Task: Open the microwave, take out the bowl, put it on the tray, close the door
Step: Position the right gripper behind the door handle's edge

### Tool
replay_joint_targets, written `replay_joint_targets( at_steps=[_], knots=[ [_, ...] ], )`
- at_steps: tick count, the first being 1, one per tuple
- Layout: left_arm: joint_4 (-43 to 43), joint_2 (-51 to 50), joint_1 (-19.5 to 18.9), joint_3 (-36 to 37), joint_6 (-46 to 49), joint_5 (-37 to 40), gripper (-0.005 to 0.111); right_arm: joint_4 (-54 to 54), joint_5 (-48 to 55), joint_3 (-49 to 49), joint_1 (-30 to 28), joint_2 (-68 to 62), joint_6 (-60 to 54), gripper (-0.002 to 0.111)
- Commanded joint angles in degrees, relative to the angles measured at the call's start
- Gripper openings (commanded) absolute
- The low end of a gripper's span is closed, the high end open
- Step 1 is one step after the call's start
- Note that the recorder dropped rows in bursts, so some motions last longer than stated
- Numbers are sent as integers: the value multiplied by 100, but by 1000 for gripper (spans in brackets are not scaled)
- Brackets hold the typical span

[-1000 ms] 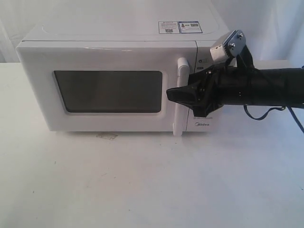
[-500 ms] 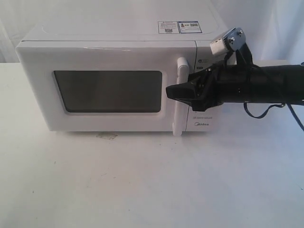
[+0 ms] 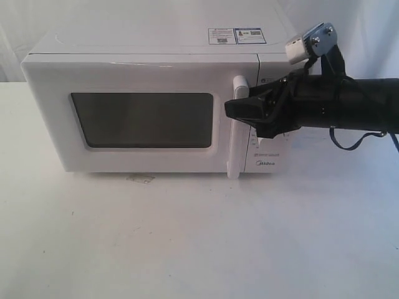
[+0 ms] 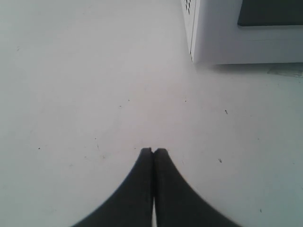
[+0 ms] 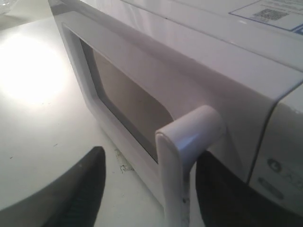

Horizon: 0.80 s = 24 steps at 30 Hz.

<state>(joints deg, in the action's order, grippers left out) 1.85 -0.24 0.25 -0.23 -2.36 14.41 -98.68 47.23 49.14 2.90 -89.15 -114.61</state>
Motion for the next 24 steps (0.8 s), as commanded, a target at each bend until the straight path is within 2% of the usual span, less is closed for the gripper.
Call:
replay_joint_targets(
  at_steps=[1,12,20,24],
  knots=[
    [7,24,-11,23,-27,15,0,-127,206,-26,1,30,-226,52],
    [7,24,-11,23,-27,15,0,-127,320,195,1,-338,-209,52],
    [7,24,-11,23,-27,15,0,-127,364,296,1,-571,175,52],
    [7,24,-11,23,-27,15,0,-127,296,296,1,-593,565,48]
  ],
)
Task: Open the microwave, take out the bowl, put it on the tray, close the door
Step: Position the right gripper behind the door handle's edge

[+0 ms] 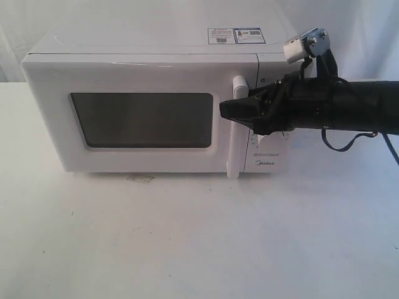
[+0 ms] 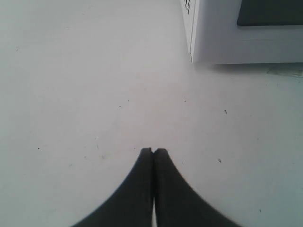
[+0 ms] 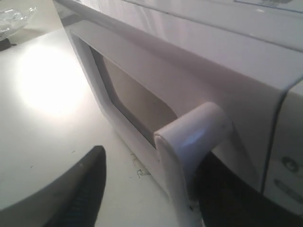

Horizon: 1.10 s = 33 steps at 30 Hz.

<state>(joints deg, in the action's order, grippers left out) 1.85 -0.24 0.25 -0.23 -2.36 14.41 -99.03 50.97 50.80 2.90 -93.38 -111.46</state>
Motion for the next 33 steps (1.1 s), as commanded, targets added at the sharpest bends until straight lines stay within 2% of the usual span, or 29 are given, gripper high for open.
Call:
replay_joint_targets(
  at_steps=[1,6,11,24,28,33],
  knots=[
    [7,24,-11,23,-27,15,0,-91,-91,130,1,-170,296,46],
    [7,24,-11,23,-27,15,0,-91,-301,130,127,-170,403,42],
    [7,24,-11,23,-27,15,0,-91,-1080,196,410,-170,382,42],
    [7,24,-11,23,-27,15,0,-91,-1099,341,504,-170,473,41],
    [7,24,-11,23,-27,15,0,-91,-1099,341,504,-170,491,29],
    [7,24,-11,23,-27,15,0,-91,-1099,341,504,-170,512,1]
  ],
)
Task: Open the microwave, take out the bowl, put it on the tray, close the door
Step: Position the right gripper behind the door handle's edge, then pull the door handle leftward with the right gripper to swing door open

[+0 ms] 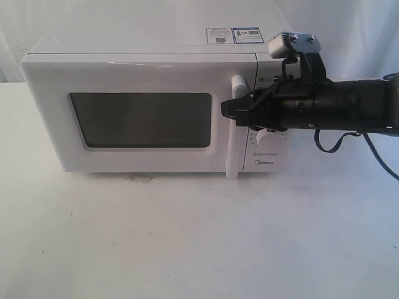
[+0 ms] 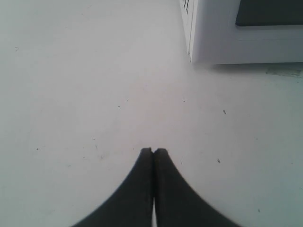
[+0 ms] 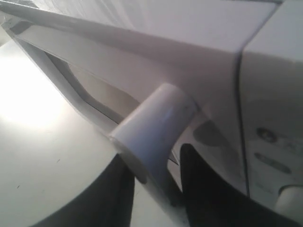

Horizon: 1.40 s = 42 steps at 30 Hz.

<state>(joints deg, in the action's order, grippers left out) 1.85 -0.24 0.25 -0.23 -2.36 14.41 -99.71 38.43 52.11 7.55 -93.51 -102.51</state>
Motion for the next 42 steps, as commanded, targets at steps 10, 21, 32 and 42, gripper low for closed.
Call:
replay_joint_targets(
  at_steps=[10,21,32,42],
  knots=[
    [7,24,-11,23,-27,15,0,-24,948,175,38,-157,-369,0],
    [7,24,-11,23,-27,15,0,-24,1869,-64,38,-157,-687,0],
    [7,24,-11,23,-27,15,0,-24,2392,-205,197,-157,-914,0],
    [7,24,-11,23,-27,15,0,-24,2502,-618,270,-9,-965,0]
  ],
)
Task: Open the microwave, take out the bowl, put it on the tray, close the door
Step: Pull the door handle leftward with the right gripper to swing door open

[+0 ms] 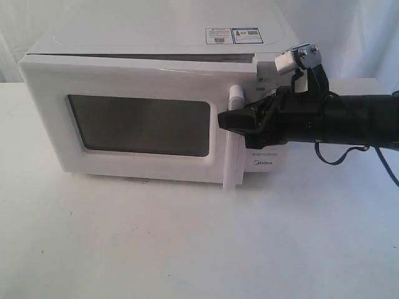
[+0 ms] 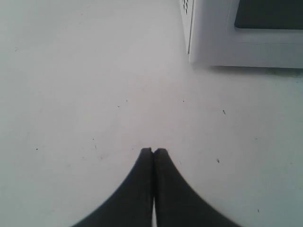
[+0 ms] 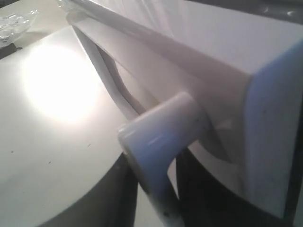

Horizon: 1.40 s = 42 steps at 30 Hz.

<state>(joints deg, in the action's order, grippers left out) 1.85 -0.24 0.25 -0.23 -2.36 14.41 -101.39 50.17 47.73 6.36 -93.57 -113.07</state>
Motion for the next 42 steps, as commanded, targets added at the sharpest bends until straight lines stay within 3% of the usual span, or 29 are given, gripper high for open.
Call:
replay_joint_targets(
  at_steps=[1,5,12,15,31,36,42],
  knots=[
    [7,24,-11,23,-27,15,0,144,1341,-220,389,36,91,0],
    [7,24,-11,23,-27,15,0,144,1415,-409,389,181,80,3],
    [7,24,-11,23,-27,15,0,144,1415,-611,389,397,144,38],
    [7,24,-11,23,-27,15,0,144,1389,-753,389,555,144,43],
    [7,24,-11,23,-27,15,0,337,-824,-1988,389,2845,397,41],
    [7,24,-11,23,-27,15,0,144,-2818,-2292,389,3686,369,18],
    [7,24,-11,23,-27,15,0,144,-2835,-2037,389,3624,322,0]
  ],
)
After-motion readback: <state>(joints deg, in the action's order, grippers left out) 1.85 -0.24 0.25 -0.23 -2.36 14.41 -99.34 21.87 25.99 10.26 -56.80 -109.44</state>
